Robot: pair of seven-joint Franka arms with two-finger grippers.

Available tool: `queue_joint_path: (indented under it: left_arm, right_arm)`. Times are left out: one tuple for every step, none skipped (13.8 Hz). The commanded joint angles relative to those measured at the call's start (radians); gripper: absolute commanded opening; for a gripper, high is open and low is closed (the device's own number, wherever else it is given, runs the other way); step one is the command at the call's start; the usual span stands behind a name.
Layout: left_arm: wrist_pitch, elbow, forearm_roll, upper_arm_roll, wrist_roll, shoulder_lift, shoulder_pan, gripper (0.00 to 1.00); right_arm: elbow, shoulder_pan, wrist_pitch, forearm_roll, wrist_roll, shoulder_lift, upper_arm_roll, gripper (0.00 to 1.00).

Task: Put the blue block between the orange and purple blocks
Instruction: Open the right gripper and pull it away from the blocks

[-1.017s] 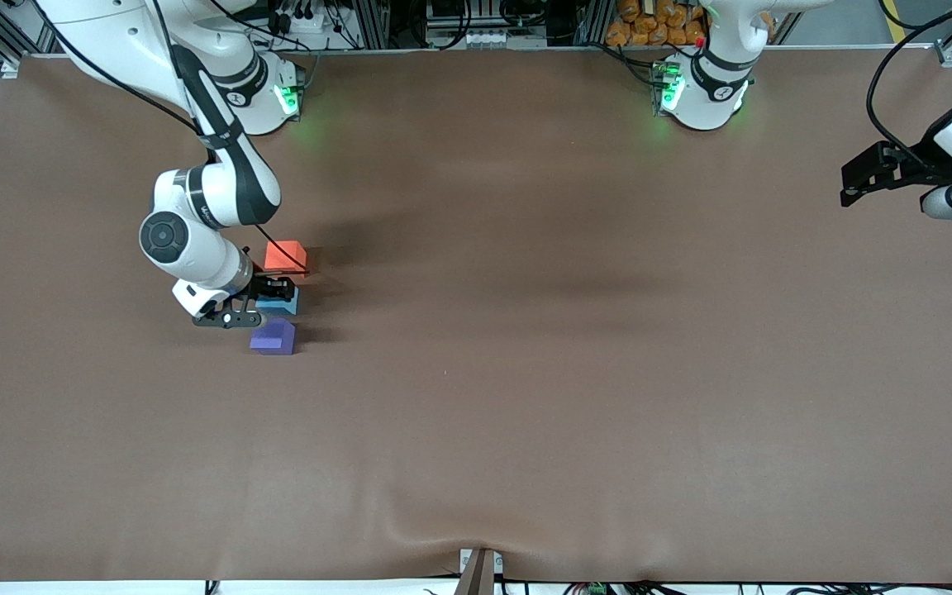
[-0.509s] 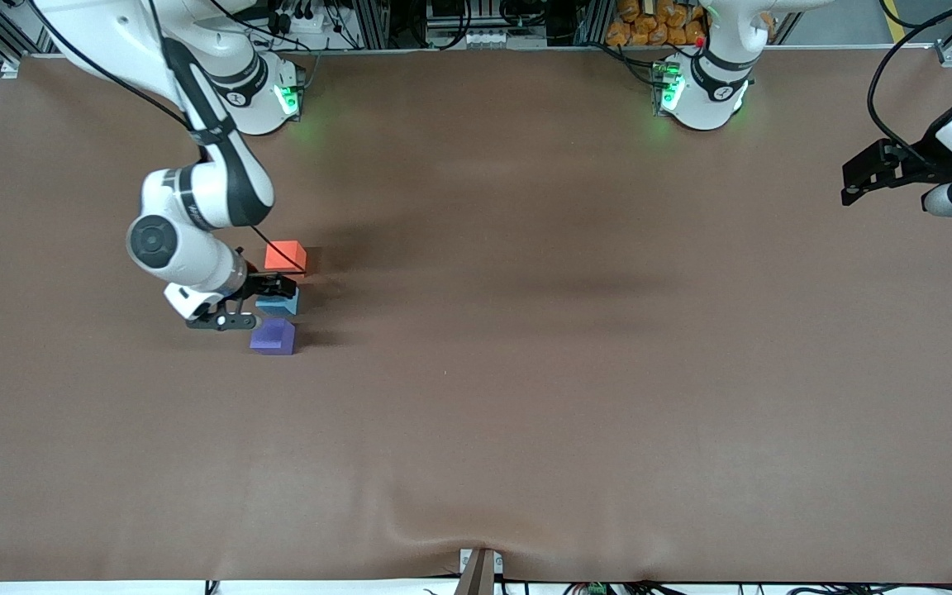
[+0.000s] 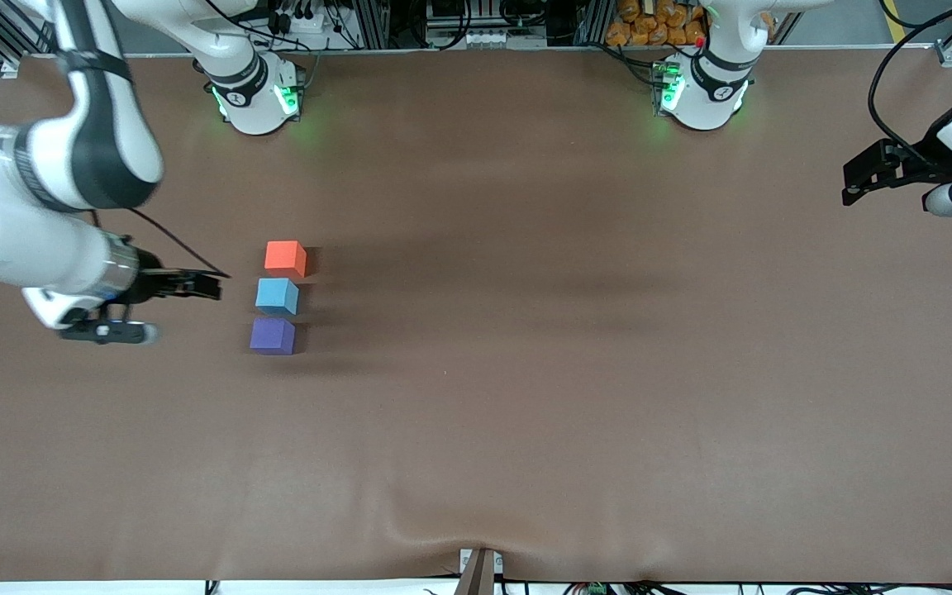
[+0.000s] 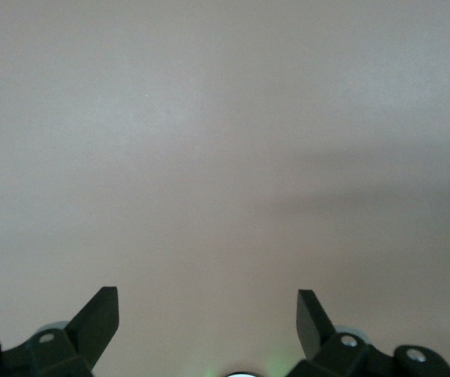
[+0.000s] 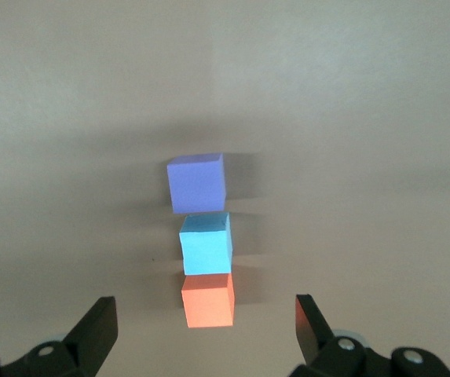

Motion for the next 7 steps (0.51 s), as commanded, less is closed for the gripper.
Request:
queue_joint_path:
  left_arm:
    - [-0.001, 0.001, -0.003, 0.002, 0.014, -0.011, 0.01, 1.0]
    - [-0.001, 0.001, -0.003, 0.002, 0.013, -0.01, 0.01, 1.0]
    - [0.001, 0.0, -0.003, 0.002, 0.011, -0.01, 0.01, 1.0]
    - [0.001, 0.0, -0.003, 0.002, 0.01, -0.01, 0.01, 1.0]
    - [0.001, 0.0, -0.004, 0.002, 0.01, -0.008, 0.01, 1.0]
    - [0.001, 0.0, -0.004, 0.002, 0.01, -0.01, 0.01, 1.0]
    - [0.001, 0.0, -0.004, 0.0, 0.01, -0.01, 0.008, 1.0]
  right_arm:
    - [0.154, -0.079, -0.101, 0.004, -0.063, 0.022, 0.014, 1.0]
    - [0.203, -0.094, -0.139, 0.0, -0.109, 0.022, 0.014, 1.0]
    - [0.251, -0.123, -0.191, 0.006, -0.139, 0.026, 0.014, 1.0]
    - [0.292, -0.143, -0.234, 0.009, -0.142, 0.029, 0.014, 1.0]
    - [0.317, -0.154, -0.253, 0.006, -0.142, 0.027, 0.014, 1.0]
    - [0.339, -0.156, -0.268, -0.003, -0.14, 0.027, 0.013, 1.0]
    - [0.363, -0.162, -0.293, -0.003, -0.142, 0.027, 0.013, 1.0]
